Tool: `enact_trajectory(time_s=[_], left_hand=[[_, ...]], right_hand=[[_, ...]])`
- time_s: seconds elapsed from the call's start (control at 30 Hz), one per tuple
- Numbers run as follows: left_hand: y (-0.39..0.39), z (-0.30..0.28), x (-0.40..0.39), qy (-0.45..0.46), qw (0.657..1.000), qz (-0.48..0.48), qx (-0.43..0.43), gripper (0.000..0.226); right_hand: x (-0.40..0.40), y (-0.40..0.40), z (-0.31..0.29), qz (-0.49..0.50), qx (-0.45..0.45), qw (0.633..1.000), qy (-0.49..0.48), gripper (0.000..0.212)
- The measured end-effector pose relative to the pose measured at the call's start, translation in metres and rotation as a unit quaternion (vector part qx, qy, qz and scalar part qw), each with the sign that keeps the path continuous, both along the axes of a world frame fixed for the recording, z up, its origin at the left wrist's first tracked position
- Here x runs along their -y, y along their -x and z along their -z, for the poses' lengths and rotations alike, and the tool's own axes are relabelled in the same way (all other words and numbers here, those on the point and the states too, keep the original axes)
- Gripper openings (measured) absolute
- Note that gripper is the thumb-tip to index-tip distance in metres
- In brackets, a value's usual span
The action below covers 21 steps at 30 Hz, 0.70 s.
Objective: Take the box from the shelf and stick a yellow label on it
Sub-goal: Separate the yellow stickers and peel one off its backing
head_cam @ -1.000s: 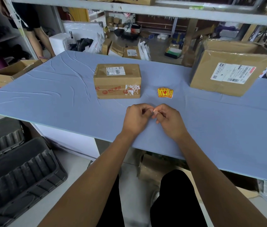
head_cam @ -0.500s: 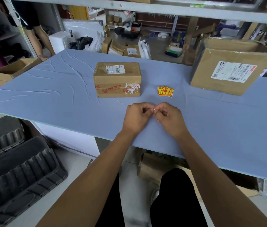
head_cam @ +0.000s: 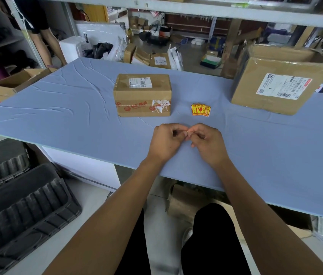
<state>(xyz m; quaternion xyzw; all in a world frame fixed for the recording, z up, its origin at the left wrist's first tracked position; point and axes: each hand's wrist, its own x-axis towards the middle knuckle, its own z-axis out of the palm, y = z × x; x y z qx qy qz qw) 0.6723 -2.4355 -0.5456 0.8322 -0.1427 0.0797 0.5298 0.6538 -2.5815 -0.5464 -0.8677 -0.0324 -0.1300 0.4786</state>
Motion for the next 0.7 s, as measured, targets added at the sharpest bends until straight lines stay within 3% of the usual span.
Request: enact_trajectory(time_s=[0.43,0.7], left_hand=[[0.000,-0.001,0.001,0.006,1.000,-0.021,-0.001,0.014],[-0.004,-0.002,-0.002,0.022,0.994,-0.103,-0.015,0.015]], right_hand=[[-0.002,0.003,-0.003,0.001,-0.001,1.000,-0.013,0.009],[0.021,0.008,-0.010,0.119,-0.035,0.992,0.010,0.010]])
